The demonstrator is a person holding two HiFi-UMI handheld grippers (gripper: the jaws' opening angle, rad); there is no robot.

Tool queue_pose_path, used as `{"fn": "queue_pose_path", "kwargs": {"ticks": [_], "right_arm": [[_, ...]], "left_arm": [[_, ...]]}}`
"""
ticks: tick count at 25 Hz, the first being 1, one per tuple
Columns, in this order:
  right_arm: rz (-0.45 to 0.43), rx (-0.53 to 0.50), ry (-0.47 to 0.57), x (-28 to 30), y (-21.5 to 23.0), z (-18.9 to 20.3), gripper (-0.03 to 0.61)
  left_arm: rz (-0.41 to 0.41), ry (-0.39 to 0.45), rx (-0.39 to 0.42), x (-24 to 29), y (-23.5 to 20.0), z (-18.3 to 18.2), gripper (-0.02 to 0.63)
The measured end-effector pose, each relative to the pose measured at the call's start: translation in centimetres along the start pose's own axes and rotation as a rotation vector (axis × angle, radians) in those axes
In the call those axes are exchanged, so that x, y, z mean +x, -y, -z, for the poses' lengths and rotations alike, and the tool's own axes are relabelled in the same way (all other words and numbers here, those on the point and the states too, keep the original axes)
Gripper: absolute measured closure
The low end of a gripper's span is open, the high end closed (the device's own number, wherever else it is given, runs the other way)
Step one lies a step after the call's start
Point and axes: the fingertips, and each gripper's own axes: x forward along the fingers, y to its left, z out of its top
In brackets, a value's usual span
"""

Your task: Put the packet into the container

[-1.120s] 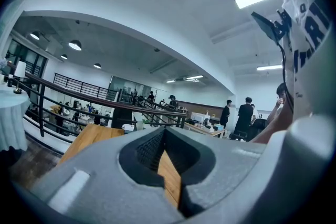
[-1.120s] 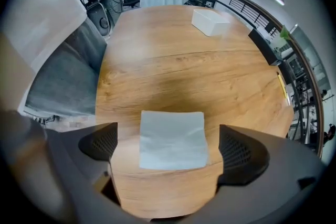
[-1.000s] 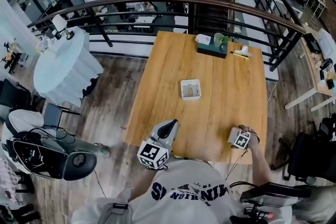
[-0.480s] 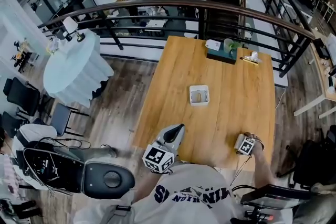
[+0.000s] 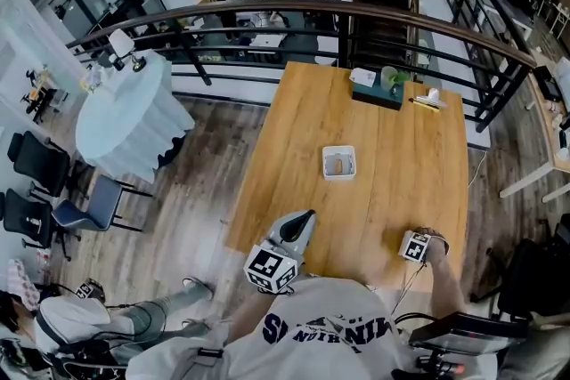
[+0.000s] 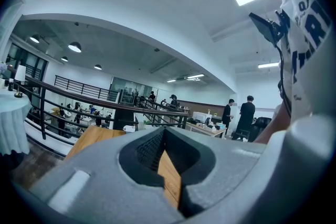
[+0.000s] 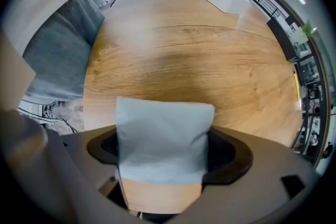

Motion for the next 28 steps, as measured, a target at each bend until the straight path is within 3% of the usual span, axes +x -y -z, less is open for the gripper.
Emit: {"fn": "queue_pose_path", "kwargs": {"ticks": [20,28], "right_arm": [[-0.011,0.011,-0.009,-1.3,-0.6,0.2,0.13],[-0.056,-0.05,-0.022,-5.2,-1.1,-0.3,0.13]], "left_arm": [[0.011,-0.003,-0.005,-0.1,0.0,0.5,0.62],[0.024,-0.004,-0.006,0.2,0.1,0.4,0.62]]}}
